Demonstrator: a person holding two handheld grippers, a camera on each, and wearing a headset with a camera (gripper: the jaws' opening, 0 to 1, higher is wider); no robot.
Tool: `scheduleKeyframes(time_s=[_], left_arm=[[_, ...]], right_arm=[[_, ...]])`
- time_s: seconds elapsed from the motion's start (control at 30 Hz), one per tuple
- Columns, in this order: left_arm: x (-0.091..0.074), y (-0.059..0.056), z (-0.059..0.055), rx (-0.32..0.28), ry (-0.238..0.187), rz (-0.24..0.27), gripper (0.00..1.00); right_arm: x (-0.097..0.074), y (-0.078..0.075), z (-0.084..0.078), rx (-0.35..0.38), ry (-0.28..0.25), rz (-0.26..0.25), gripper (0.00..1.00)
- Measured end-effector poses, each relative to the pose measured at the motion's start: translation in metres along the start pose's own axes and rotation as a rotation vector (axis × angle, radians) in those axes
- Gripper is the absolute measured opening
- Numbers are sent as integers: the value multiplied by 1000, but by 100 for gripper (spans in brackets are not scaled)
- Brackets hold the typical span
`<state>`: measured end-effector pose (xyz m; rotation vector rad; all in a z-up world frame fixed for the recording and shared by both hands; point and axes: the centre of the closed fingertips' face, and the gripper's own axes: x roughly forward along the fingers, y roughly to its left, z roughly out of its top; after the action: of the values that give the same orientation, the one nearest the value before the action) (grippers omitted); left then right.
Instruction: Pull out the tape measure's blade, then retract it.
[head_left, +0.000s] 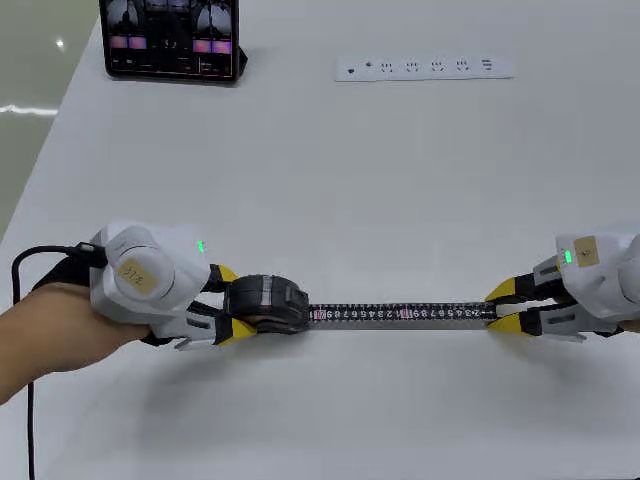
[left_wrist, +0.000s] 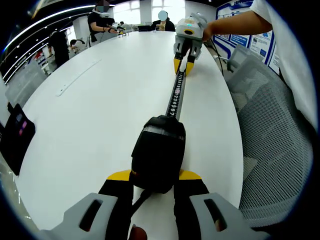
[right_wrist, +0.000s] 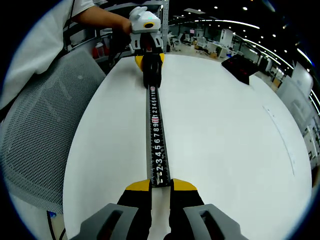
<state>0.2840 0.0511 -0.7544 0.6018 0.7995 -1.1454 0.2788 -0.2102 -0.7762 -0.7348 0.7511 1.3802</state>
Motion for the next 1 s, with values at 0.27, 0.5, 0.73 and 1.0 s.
scheduleKeyframes(time_s=[0.27,0.5,0.73,1.0], left_arm=[[0,-2,1,-2,0,2,25],[0,-2,1,-2,-1,3,25],[1,-1,2,4,7,1,26],[1,-1,3,-11,3,3,26]], right_arm=[[-6,1,-9,5,28,0,8],[-11,1,-15,18,51,-1,9],[-11,0,-14,37,75,-3,9],[-10,0,-15,34,95,1,10]])
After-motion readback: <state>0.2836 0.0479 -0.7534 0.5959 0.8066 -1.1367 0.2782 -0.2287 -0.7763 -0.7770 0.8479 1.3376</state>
